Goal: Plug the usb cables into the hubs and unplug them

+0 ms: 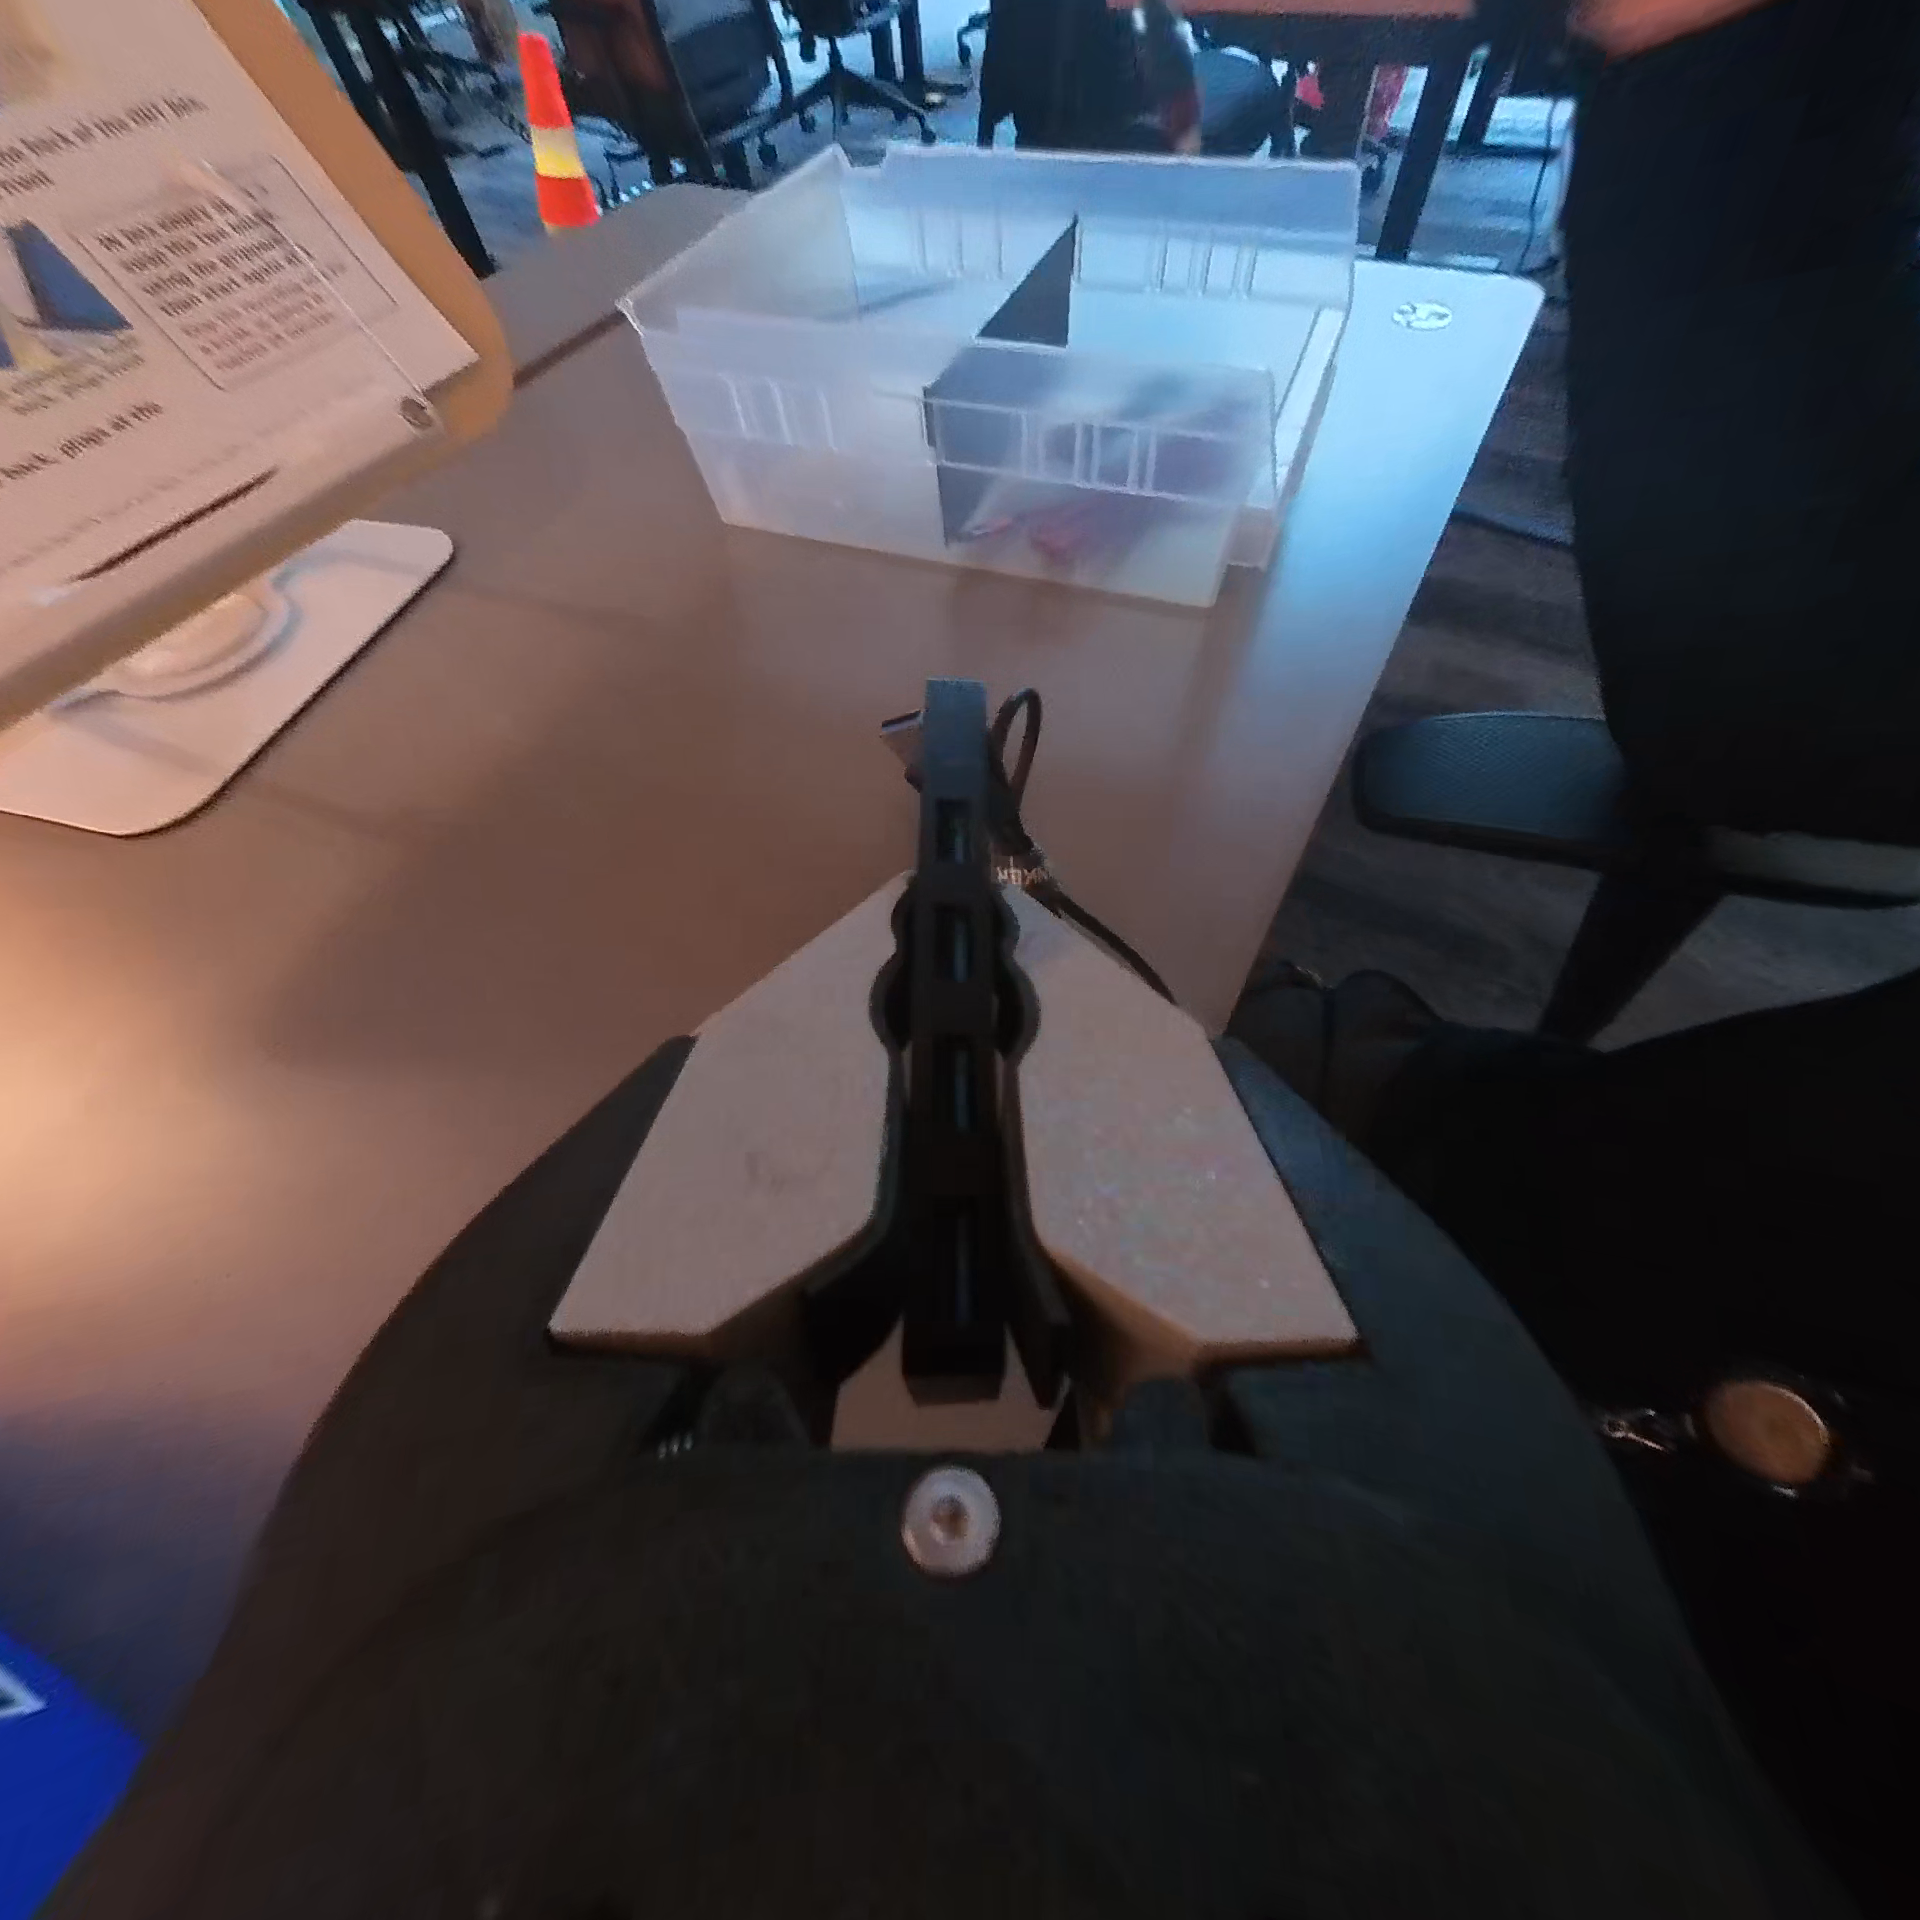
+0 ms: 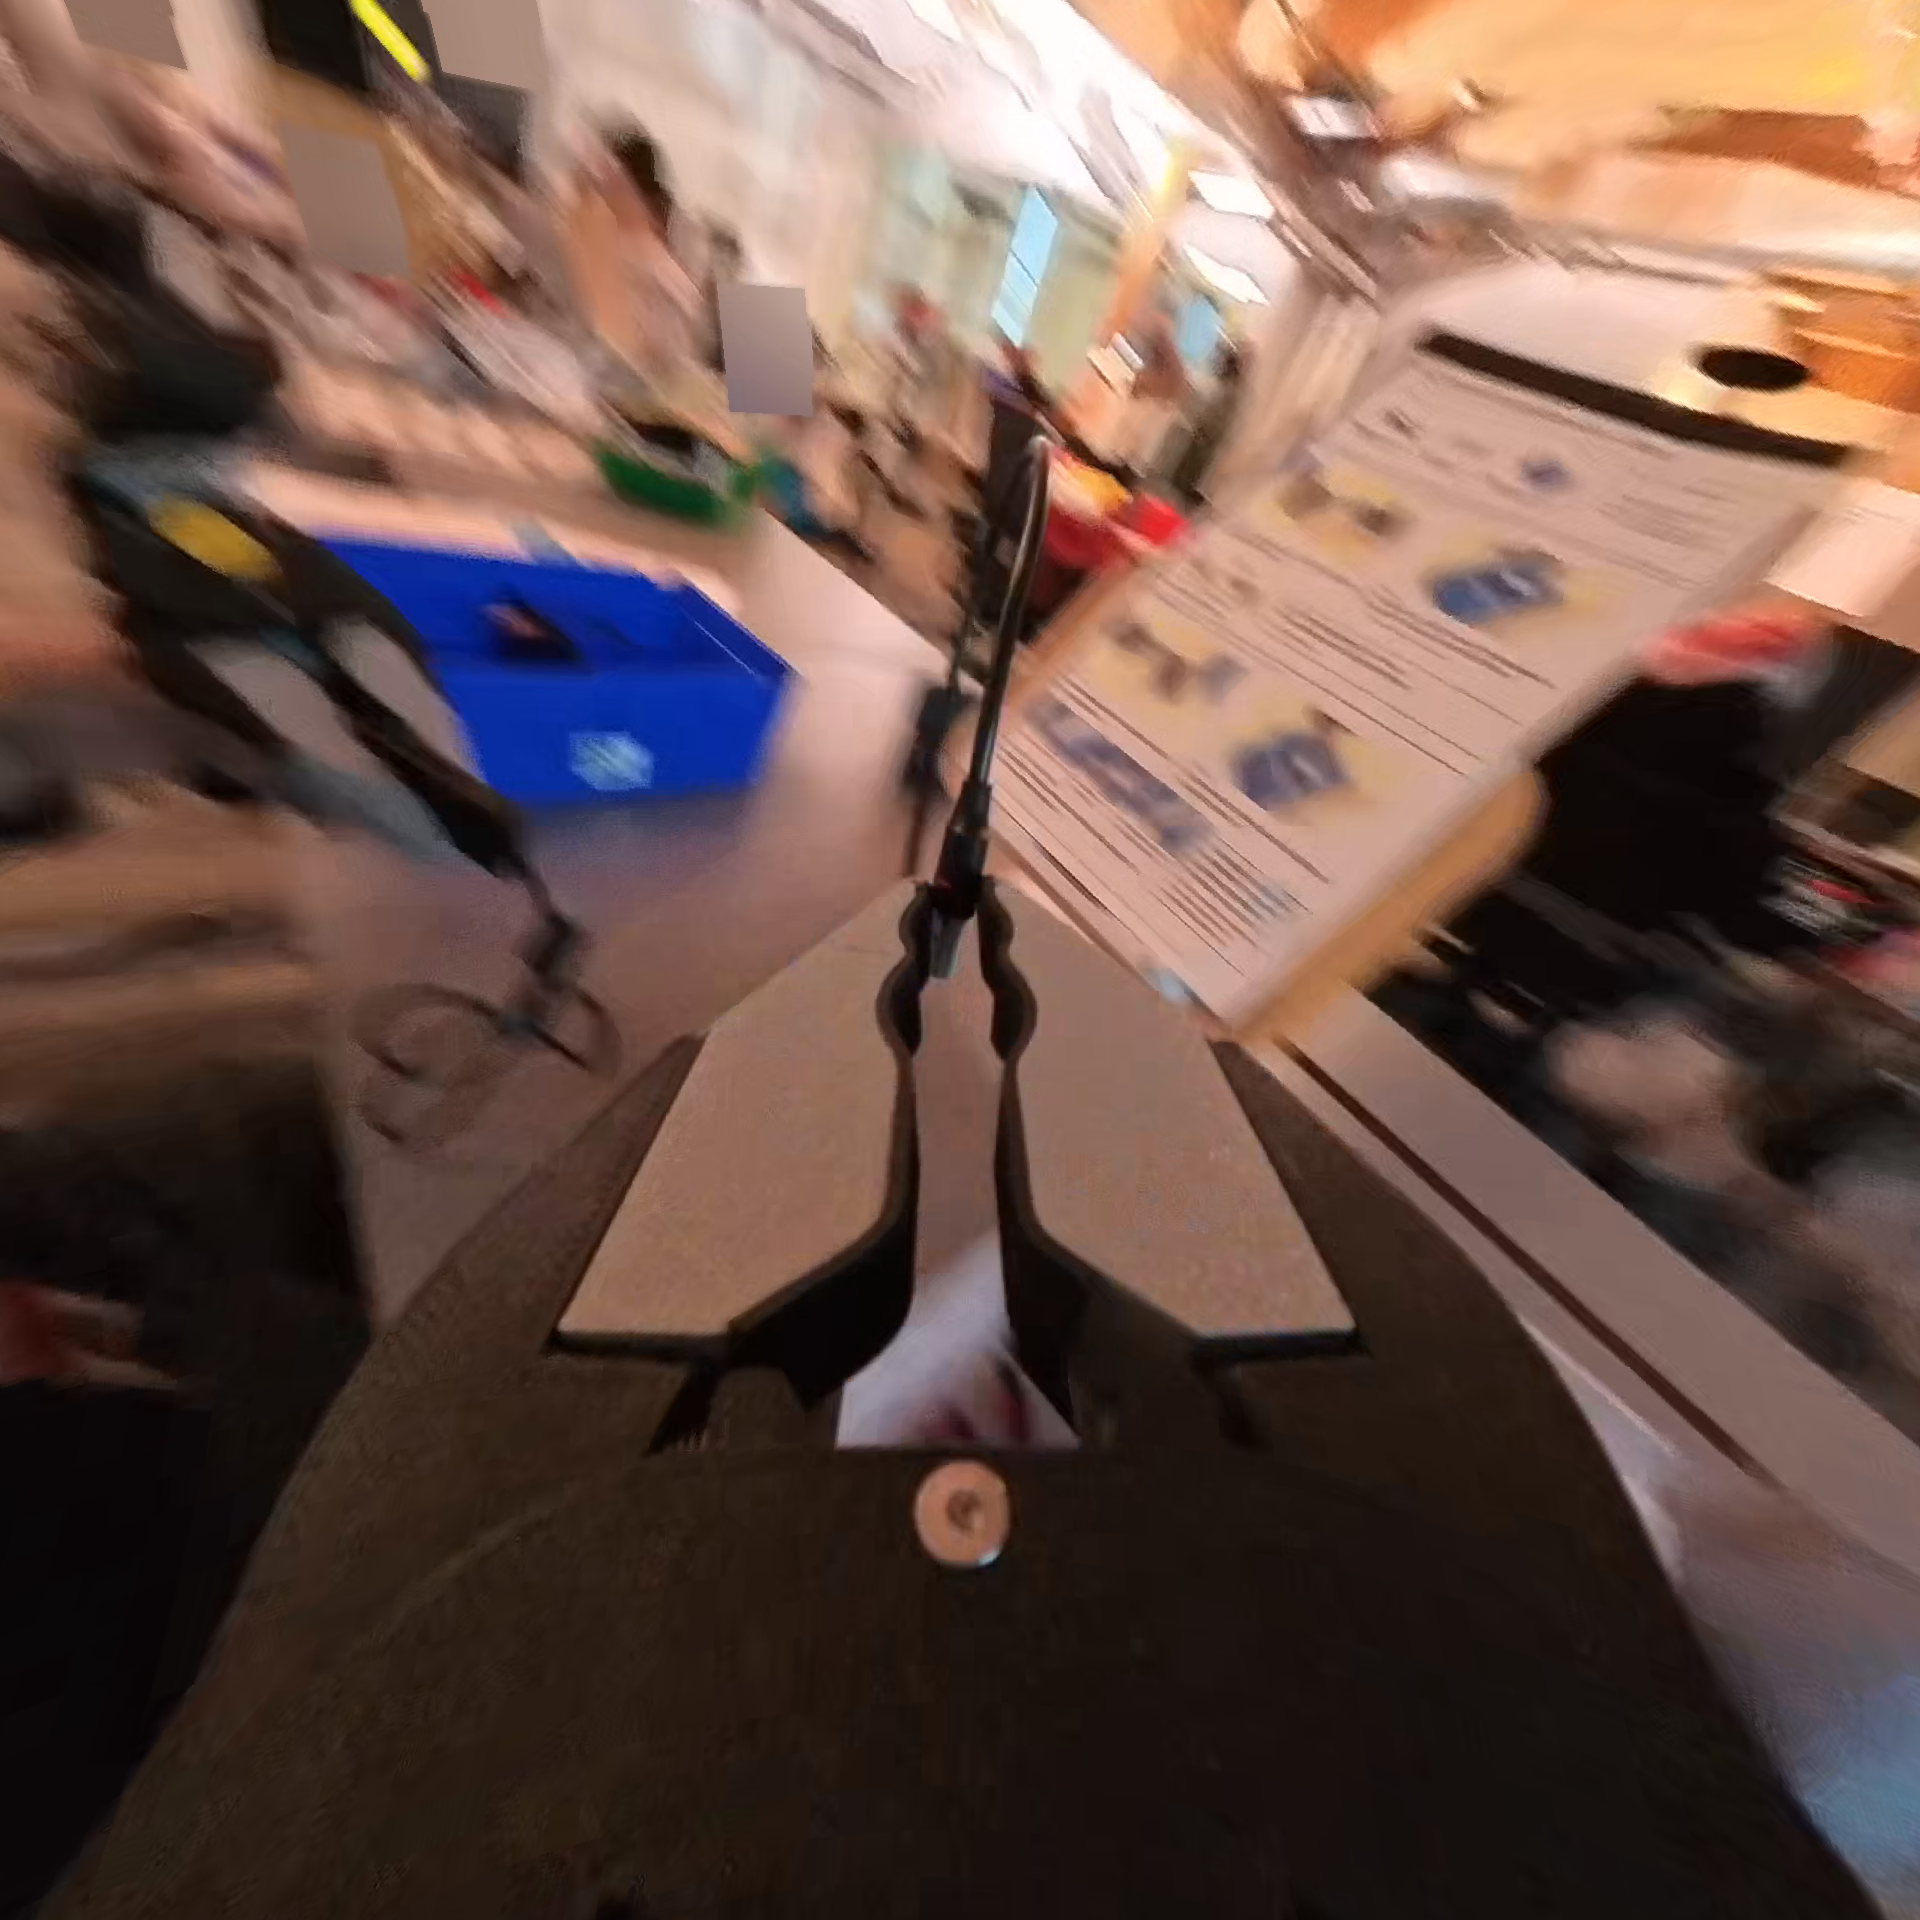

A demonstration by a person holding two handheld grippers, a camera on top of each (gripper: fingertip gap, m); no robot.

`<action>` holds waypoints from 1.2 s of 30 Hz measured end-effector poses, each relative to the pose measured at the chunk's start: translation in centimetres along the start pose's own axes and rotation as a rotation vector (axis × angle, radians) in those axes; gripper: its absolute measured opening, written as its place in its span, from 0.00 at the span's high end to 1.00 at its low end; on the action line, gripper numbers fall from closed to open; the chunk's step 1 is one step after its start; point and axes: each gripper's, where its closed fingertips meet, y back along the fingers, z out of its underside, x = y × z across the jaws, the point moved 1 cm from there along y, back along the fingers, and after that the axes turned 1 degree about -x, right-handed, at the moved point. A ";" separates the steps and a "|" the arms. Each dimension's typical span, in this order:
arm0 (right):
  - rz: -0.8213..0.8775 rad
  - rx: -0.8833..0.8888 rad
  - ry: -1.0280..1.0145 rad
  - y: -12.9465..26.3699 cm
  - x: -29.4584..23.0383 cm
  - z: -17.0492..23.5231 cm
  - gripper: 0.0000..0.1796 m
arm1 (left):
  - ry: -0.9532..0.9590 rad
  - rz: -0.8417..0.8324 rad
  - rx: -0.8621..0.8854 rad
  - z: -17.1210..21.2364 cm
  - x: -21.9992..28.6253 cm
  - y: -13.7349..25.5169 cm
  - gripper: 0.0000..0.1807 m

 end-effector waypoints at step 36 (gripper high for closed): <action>-0.670 -0.292 0.048 -11.8 -19.9 3.6 0.98 | -0.005 0.160 0.130 -2.4 3.2 0.4 0.95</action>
